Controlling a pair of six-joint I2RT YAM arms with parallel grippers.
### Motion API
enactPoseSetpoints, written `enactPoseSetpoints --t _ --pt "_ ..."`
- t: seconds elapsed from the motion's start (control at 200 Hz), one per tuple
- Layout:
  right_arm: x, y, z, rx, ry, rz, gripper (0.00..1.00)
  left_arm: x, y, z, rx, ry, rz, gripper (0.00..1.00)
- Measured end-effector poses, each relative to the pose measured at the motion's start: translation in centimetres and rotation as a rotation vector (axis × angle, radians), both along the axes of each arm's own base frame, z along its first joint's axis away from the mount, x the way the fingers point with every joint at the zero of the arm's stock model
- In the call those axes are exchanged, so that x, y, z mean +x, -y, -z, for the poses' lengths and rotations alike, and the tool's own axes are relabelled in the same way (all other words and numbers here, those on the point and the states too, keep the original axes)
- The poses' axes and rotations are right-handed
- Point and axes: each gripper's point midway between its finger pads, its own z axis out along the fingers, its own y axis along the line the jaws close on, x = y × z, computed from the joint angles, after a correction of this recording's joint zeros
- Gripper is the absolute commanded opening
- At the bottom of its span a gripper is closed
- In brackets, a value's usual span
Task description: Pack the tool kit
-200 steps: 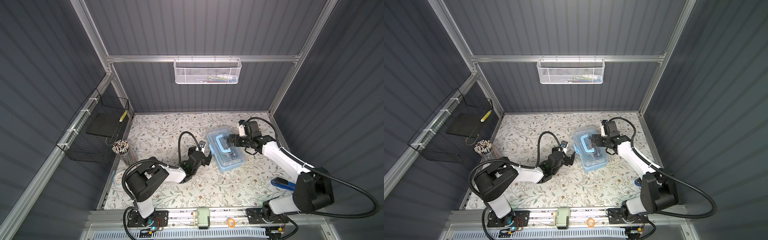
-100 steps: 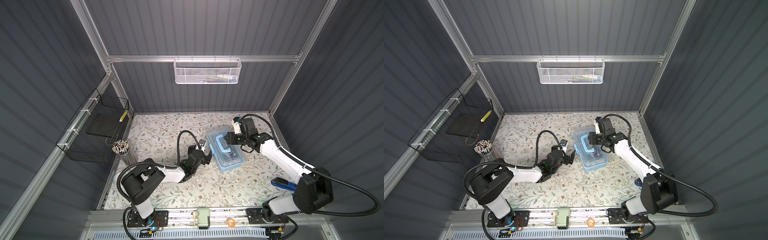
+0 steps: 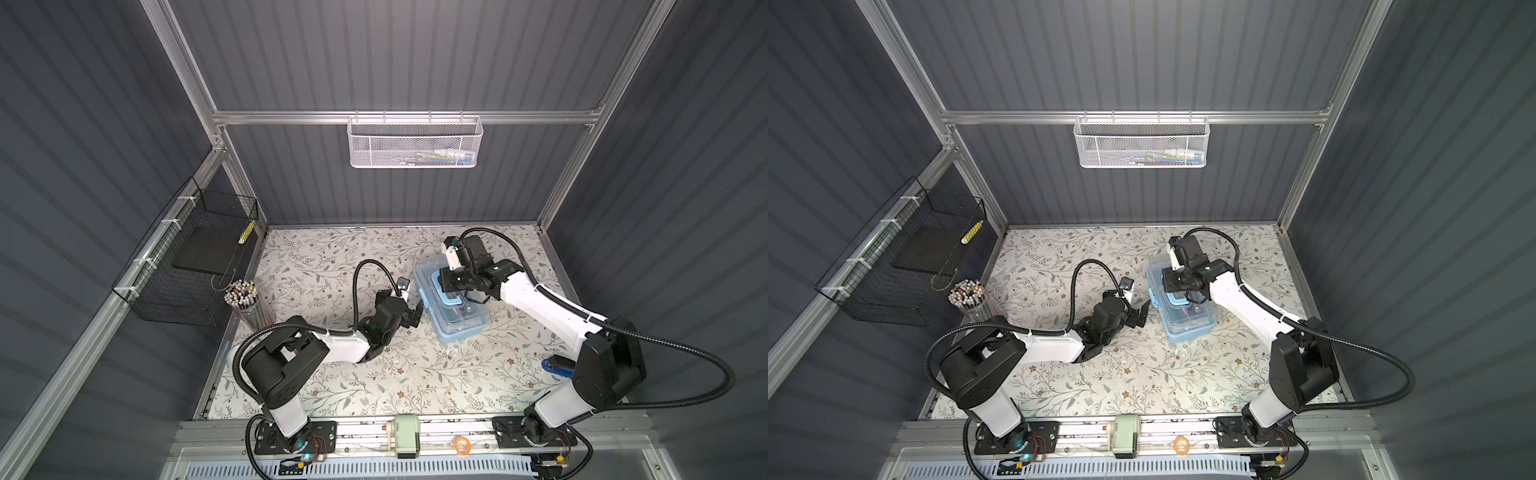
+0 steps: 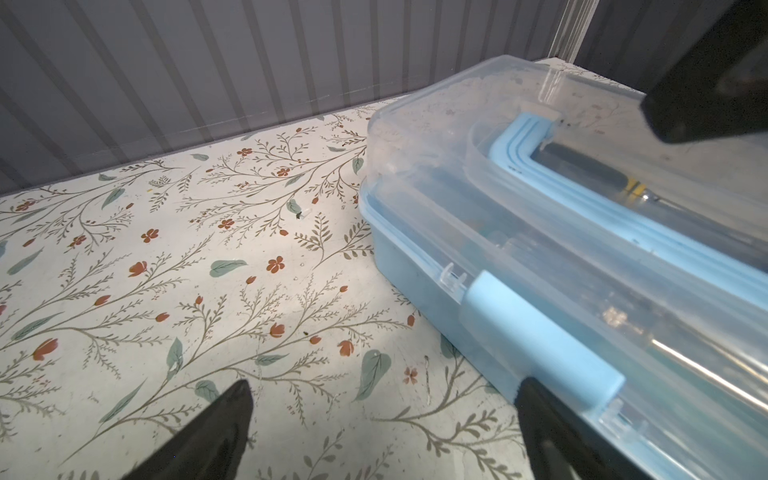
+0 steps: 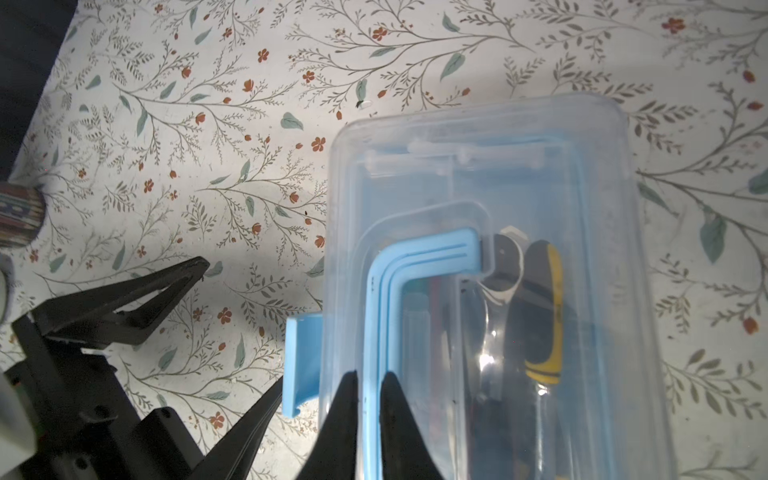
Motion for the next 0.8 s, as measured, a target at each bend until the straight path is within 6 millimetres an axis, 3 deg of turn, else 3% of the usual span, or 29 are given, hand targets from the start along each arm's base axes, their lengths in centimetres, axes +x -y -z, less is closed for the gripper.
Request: enactPoseSetpoints --t 0.2,0.8 --pt "-0.7 -0.7 0.3 -0.013 -0.010 -0.019 0.08 0.2 0.5 -0.5 -0.020 0.000 0.009 0.99" --pt "-1.8 -2.1 1.1 -0.046 -0.022 -0.056 0.07 0.3 1.0 0.5 -0.036 -0.035 0.023 0.99"
